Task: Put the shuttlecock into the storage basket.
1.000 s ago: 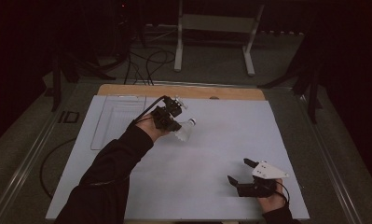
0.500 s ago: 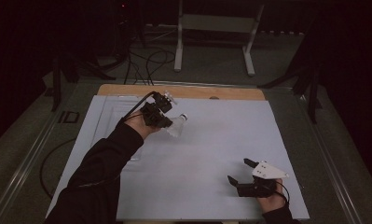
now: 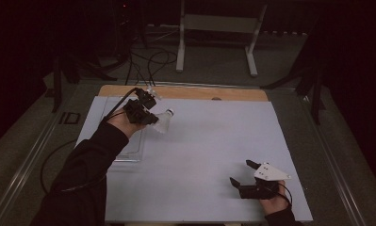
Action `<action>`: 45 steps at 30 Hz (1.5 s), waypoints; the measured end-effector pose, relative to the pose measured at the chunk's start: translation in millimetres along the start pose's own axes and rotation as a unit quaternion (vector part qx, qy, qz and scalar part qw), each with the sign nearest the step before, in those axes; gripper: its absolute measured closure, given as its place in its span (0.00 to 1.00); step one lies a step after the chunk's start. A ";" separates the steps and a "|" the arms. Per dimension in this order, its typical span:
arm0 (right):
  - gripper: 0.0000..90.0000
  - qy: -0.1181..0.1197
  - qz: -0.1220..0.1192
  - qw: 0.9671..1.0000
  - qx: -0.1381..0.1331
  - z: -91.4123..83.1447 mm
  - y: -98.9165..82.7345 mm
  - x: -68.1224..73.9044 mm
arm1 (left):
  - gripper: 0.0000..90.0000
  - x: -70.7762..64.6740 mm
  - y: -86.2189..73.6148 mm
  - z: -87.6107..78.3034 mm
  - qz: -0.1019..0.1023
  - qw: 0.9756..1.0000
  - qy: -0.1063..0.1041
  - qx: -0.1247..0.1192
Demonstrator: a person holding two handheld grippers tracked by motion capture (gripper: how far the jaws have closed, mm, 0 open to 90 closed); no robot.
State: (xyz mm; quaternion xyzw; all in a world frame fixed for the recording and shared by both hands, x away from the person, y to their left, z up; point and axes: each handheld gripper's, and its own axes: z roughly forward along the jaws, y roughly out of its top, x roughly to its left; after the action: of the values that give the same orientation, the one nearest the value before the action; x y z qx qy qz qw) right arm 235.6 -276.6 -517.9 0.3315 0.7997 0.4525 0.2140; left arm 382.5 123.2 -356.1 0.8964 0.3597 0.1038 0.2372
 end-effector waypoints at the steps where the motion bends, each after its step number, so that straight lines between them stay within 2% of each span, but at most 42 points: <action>1: 0.11 0.001 0.000 1.000 0.000 0.1 0.0 0.1 | 1.00 2.0 -1.8 -1.6 -0.002 1.000 0.005 0.000; 10: 0.11 0.001 0.000 1.000 0.001 0.6 0.4 1.0 | 1.00 21.9 -16.9 -16.8 -0.028 0.999 0.021 -0.005; 17: 0.11 0.002 0.001 1.000 0.002 1.2 0.3 1.5 | 1.00 35.3 -29.2 -25.6 -0.043 0.998 0.036 0.000; 28: 0.11 0.002 0.000 1.000 0.002 2.6 0.4 1.9 | 1.00 53.6 -46.4 -36.2 -0.072 0.997 0.042 -0.003; 36: 0.11 0.002 -0.002 1.000 0.002 2.2 0.5 1.6 | 1.00 64.9 -57.2 -27.8 -0.098 0.994 0.043 -0.008; 45: 0.11 0.002 -0.002 1.000 0.002 1.2 0.9 1.8 | 1.00 67.9 -61.3 -14.1 -0.102 0.993 0.050 0.003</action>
State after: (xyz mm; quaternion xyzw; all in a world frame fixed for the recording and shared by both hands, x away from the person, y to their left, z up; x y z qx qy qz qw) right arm 235.4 -274.3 -517.8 0.3292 0.8016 0.4512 0.2131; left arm 389.9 213.9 -373.5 0.8492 0.4613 0.1225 0.2257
